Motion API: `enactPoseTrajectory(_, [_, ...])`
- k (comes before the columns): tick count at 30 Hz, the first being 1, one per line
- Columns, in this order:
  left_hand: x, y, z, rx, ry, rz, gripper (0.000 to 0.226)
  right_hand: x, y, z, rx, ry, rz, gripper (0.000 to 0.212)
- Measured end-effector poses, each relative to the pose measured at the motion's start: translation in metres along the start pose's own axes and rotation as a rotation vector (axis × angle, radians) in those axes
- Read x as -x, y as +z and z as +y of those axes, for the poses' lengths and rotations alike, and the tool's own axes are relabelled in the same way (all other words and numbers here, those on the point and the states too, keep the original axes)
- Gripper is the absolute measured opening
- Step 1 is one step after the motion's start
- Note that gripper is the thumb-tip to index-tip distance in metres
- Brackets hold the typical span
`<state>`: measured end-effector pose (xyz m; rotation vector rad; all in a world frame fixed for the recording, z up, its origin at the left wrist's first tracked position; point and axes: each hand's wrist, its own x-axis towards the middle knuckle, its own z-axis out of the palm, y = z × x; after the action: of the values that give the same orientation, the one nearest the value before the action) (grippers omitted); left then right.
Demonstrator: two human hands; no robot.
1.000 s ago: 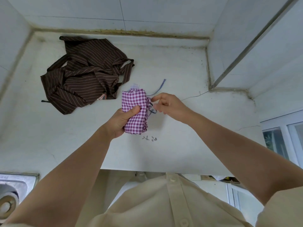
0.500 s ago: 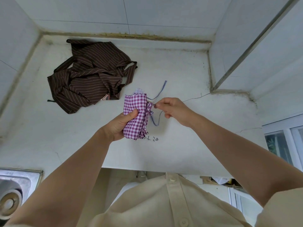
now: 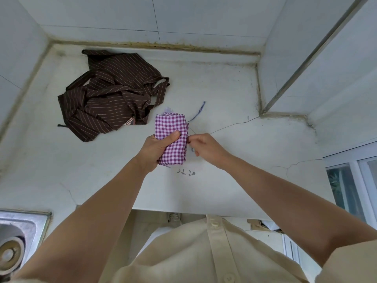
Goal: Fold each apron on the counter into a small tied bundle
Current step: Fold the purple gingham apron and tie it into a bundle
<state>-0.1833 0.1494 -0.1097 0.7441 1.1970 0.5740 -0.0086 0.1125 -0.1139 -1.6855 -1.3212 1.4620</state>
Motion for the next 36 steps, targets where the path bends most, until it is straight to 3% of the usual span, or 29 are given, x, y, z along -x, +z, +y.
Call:
enactPoseTrajectory(3, [-0.002, 0.0, 0.0, -0.05, 0.025, 0.044, 0.064, 0.002, -0.004, -0.008, -0.145, 0.135, -0.087, 0.04])
enactPoseTrajectory(5, [-0.001, 0.006, 0.001, -0.097, 0.052, 0.044, 0.062, 0.003, 0.001, -0.009, -0.119, 0.101, -0.108, 0.043])
enactPoseTrajectory(10, [0.001, 0.015, 0.0, -0.142, 0.148, -0.026, 0.041, 0.001, 0.001, -0.004, -0.321, 0.09, -0.063, 0.04])
enactPoseTrajectory(15, [-0.001, 0.014, -0.002, -0.244, 0.165, -0.047, 0.084, 0.005, -0.009, -0.001, -0.389, 0.154, -0.162, 0.038])
enactPoseTrajectory(19, [-0.002, 0.018, -0.002, -0.223, 0.195, 0.004, 0.081, 0.011, -0.002, -0.006, -0.366, 0.121, -0.079, 0.062])
enactPoseTrajectory(24, [0.002, 0.019, 0.001, -0.061, 0.157, 0.025, 0.043, 0.007, -0.008, -0.004, -0.303, 0.094, 0.076, 0.05])
enactPoseTrajectory(26, [0.002, 0.013, 0.002, 0.009, 0.129, 0.06, 0.042, 0.008, -0.016, 0.004, -0.197, 0.068, 0.12, 0.034])
enactPoseTrajectory(30, [0.002, 0.007, 0.002, 0.02, 0.085, 0.062, 0.062, 0.005, -0.024, 0.018, 0.292, -0.089, 0.283, 0.019])
enactPoseTrajectory(32, [0.002, 0.007, 0.001, 0.007, 0.078, 0.049, 0.068, 0.004, -0.025, 0.015, 0.161, -0.155, 0.254, 0.018])
enactPoseTrajectory(36, [0.002, 0.006, 0.001, 0.007, 0.074, 0.034, 0.059, 0.002, -0.021, 0.003, -0.085, -0.068, 0.207, 0.024])
